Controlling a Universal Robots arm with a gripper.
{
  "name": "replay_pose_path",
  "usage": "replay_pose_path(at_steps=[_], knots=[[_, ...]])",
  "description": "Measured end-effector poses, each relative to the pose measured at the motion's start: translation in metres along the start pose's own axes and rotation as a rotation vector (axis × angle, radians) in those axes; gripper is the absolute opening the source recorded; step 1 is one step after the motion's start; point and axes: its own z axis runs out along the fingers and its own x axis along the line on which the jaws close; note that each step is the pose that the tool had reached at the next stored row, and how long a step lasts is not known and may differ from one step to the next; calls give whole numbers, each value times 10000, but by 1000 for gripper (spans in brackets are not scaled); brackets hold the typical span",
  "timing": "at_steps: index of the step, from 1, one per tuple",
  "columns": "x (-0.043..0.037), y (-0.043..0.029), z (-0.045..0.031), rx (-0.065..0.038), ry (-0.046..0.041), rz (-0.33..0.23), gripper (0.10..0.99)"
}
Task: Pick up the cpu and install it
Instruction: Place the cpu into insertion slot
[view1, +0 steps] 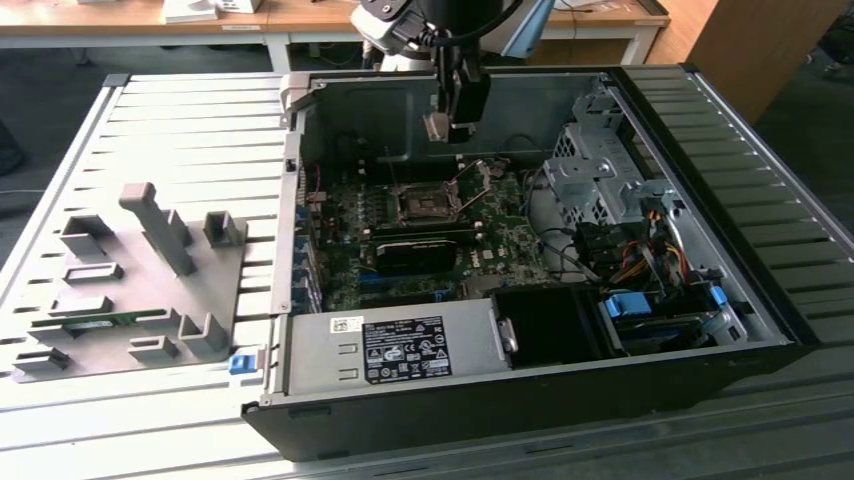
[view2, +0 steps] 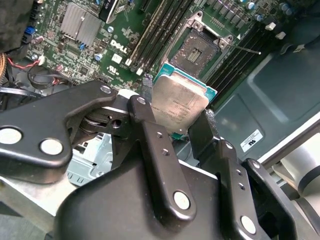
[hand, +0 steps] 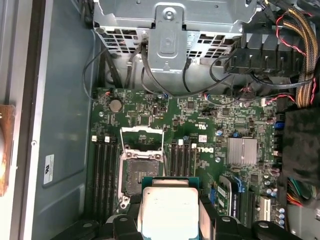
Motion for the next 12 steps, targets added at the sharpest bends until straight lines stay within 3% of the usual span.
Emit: replay_pose_path(at_steps=[12], knots=[[-1,-5,85,2,0,1,537]])
